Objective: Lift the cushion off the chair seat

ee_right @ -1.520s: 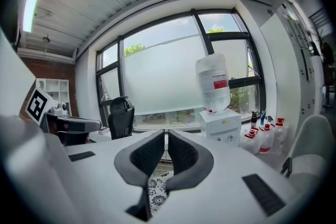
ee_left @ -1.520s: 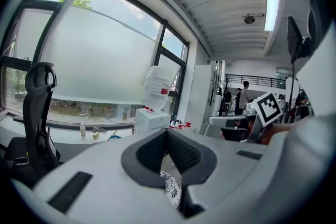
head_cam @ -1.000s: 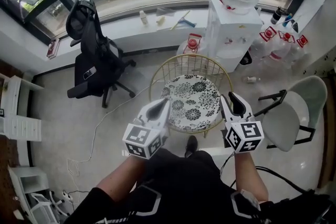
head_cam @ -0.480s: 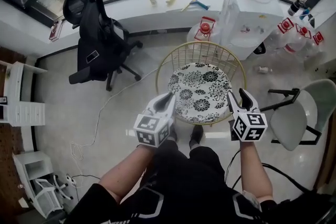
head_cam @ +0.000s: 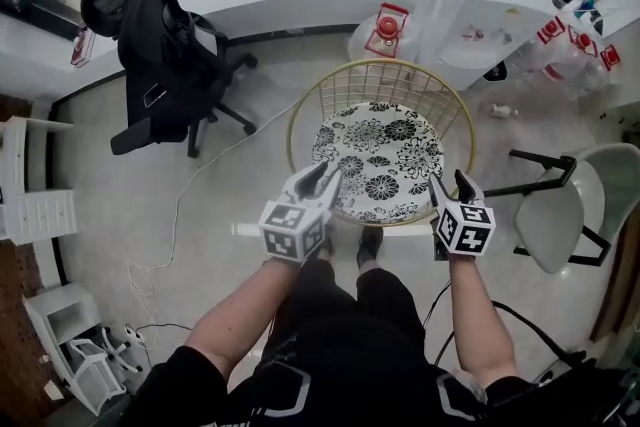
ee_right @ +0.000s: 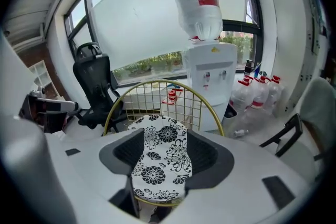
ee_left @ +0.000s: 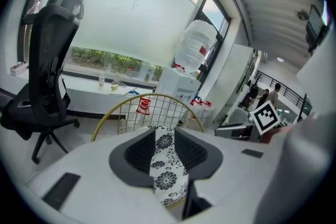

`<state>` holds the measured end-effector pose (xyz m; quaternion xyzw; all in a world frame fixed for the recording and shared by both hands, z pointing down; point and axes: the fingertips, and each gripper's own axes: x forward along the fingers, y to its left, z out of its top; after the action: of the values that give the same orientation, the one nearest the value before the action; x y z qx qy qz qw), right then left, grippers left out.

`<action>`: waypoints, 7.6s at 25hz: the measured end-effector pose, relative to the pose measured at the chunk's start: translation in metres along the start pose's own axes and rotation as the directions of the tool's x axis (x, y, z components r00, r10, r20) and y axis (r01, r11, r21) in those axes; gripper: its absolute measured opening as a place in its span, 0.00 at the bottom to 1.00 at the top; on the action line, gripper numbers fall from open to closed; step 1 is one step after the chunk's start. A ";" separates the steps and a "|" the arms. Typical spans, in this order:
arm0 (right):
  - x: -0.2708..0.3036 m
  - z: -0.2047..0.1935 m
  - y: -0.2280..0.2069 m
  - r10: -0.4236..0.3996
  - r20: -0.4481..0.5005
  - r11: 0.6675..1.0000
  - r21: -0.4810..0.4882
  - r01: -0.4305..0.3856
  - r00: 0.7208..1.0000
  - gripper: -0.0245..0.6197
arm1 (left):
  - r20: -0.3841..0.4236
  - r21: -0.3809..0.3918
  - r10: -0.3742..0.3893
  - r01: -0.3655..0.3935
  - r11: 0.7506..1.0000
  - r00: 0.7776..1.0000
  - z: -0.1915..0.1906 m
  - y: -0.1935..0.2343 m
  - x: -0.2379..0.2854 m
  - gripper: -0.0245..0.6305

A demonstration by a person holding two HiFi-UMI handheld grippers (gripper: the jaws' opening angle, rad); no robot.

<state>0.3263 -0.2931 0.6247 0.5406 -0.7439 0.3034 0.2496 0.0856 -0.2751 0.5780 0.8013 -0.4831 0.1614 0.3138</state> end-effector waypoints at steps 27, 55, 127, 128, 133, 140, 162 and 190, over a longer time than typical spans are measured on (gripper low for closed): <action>0.140 -0.099 -0.052 -0.071 -0.210 0.988 0.119 0.098 0.975 0.54 | -0.362 -0.039 0.215 -0.245 0.969 0.907 -0.137 0.132 0.127 0.38; 0.212 -0.157 -0.104 -0.150 -0.330 0.960 0.178 0.218 0.932 0.61 | -0.454 -0.056 0.319 -0.383 0.922 0.832 -0.183 0.195 0.182 0.48; 0.013 -0.015 -0.012 -0.126 0.005 0.980 0.154 0.123 0.992 0.13 | -0.103 0.083 0.153 -0.145 0.986 0.983 -0.016 0.064 0.011 0.08; 0.007 -0.011 -0.008 -0.117 0.014 0.981 0.155 0.114 0.993 0.13 | -0.092 0.087 0.151 -0.143 0.986 0.984 -0.012 0.062 0.004 0.08; -0.023 0.018 0.012 -0.079 0.074 0.989 0.127 0.069 0.994 0.13 | -0.043 0.111 0.130 -0.125 0.986 0.991 0.009 0.048 -0.025 0.08; -0.061 0.054 0.029 -0.074 0.151 0.994 0.090 0.061 0.986 0.12 | 0.074 0.148 0.086 -0.096 0.984 0.994 0.055 0.030 -0.062 0.08; -0.161 0.161 0.077 -0.002 0.417 1.000 -0.021 0.011 0.909 0.11 | 0.362 0.139 0.078 -0.137 0.981 0.929 0.145 0.019 -0.151 0.08; -0.217 0.210 0.078 -0.030 0.550 0.998 -0.029 0.056 0.835 0.10 | 0.467 0.212 0.028 -0.143 0.967 0.884 0.194 -0.013 -0.181 0.07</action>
<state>0.3057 -0.2844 0.3133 0.6159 -0.7784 0.1135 0.0445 0.0008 -0.2767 0.3260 0.8264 -0.5555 0.0382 0.0836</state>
